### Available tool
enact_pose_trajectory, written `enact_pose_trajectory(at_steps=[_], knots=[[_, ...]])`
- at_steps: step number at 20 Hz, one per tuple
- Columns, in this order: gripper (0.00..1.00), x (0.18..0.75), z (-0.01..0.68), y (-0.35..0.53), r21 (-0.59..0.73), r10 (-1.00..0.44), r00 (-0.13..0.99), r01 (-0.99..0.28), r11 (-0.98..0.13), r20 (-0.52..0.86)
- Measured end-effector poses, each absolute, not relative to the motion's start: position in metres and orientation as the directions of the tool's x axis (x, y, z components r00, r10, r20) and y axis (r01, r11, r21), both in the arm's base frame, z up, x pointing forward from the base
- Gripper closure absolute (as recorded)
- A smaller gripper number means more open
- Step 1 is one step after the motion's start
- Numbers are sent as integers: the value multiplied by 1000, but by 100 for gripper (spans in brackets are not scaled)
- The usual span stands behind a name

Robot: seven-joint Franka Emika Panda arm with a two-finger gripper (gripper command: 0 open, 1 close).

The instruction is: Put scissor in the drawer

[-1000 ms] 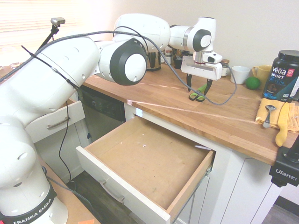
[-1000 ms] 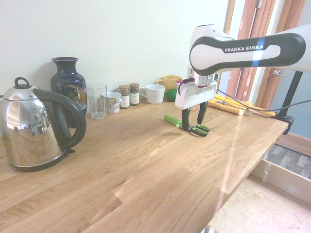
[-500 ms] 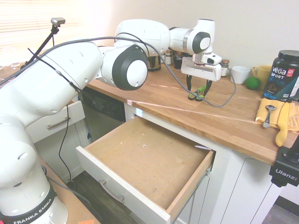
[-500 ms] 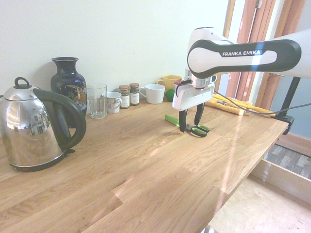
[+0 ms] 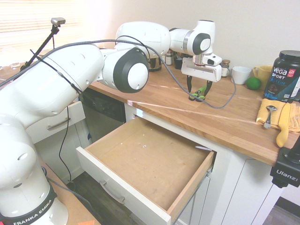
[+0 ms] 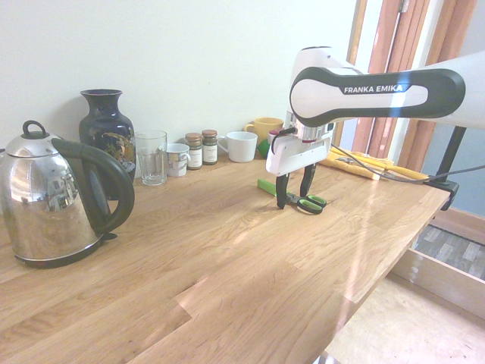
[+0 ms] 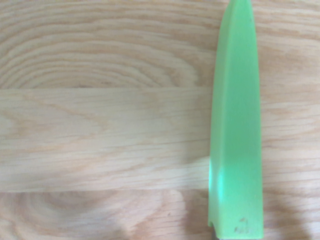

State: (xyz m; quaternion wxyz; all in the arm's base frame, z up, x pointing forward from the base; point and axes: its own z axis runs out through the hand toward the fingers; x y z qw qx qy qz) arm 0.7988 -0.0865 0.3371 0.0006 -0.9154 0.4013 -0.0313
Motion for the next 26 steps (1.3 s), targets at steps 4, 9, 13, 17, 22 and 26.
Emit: enact_pose_trajectory(at_steps=[4,9,13,17,22,26], knots=[[100,799,337,-87,-28,-738,672,-738,-674,56],[100,798,337,-93,-32,-746,664,-746,-666,53],[100,798,337,-97,-37,-750,659,-750,-661,49],[100,798,338,-97,-41,-751,659,-750,-660,49],[100,799,339,-97,-45,-752,657,-751,-659,54],[100,799,339,-98,-48,-754,654,-753,-656,54]])
